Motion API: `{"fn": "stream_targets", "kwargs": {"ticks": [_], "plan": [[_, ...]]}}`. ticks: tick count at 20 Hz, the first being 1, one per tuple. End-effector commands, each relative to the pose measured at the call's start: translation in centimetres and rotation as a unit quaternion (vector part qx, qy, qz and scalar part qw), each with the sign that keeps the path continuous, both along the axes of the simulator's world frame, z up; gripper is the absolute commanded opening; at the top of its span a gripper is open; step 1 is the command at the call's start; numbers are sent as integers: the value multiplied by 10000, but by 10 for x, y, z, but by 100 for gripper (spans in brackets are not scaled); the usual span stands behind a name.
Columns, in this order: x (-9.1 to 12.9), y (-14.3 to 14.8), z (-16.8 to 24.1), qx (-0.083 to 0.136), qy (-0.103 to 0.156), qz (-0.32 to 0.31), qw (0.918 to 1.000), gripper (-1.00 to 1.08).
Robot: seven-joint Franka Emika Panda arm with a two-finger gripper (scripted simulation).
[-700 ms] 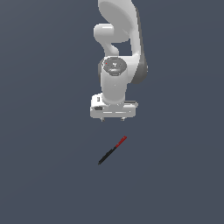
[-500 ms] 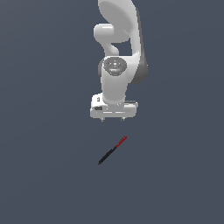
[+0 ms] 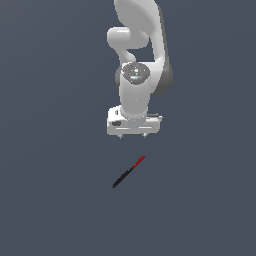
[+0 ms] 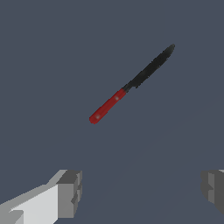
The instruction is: Pick up the object and move it to a goal position.
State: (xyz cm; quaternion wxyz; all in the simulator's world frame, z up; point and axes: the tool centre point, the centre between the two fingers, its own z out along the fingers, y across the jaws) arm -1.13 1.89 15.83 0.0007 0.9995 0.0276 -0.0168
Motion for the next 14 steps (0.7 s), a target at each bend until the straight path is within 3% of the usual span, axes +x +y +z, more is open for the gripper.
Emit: {"fn": "stream_targets", "kwargs": {"ticks": [1,14], "plan": [[1,0,-1,0,2,-32,10000,100],[24,-3,-19,9,-26,-951,9955,100]]}}
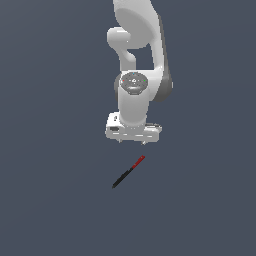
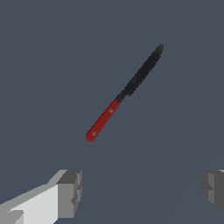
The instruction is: Pick up the object and move it to a goal position.
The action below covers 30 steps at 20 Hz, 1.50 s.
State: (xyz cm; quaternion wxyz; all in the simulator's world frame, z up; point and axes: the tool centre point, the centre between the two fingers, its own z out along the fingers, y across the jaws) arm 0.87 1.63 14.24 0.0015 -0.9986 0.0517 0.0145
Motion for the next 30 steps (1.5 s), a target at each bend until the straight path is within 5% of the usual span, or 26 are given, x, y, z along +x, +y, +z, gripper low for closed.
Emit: {"fn": "stream_targets", "kwargs": {"ticks": [1,9,18,30], "plan": [[7,-1,-6,0,-7,-280,9996,100],[33,-5,-32,-12,-41,-1408,9900,100],[58,-9,-62,-43,-88,-2596,9657,100],[73,-11,-83,-69,-126,-3335,9426,100]]}}
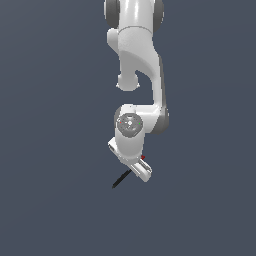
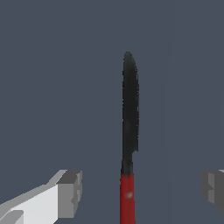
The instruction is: Pick up the object and move it to a goal position.
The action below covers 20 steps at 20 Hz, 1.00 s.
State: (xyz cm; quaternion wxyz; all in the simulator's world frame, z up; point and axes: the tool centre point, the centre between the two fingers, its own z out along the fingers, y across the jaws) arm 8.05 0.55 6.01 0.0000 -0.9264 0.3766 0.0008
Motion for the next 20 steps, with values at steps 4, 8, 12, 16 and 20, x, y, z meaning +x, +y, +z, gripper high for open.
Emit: {"fn": "stream_targets", "kwargs": {"ticks": [4,8,12,16,20], "plan": [[1,0,-2,-3,-3,-66,10000,100],[1,0,-8,-3,-4,-69,10000,100],[1,0,-26,-2,-5,-77,10000,100],[0,0,-46,-2,-6,-87,10000,100],[1,0,-53,-2,-7,-89,10000,100]]}}
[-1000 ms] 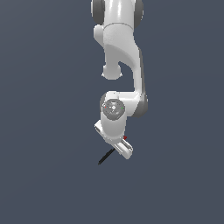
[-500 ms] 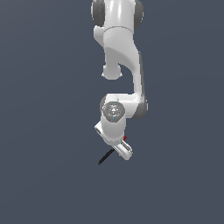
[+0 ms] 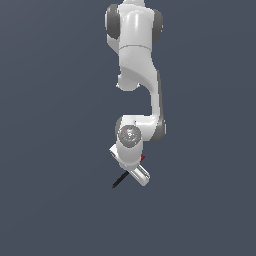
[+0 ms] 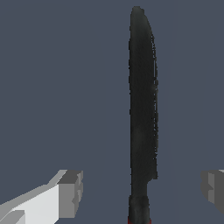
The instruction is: Pick up the object and move it to a goal position.
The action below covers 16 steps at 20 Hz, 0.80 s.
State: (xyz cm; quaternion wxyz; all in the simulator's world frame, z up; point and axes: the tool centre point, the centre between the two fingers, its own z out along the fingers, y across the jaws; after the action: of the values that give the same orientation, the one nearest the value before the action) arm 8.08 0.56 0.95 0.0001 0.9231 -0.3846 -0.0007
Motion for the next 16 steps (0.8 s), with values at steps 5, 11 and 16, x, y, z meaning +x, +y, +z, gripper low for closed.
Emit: {"fn": "stream_targets", "kwargs": {"ticks": [5,11,16], "plan": [[1,0,-2,-1,-6,-2,10000,-100],[1,0,-2,-1,-6,-2,10000,-100],[1,-1,2,-2,-15,-3,10000,-100]]}}
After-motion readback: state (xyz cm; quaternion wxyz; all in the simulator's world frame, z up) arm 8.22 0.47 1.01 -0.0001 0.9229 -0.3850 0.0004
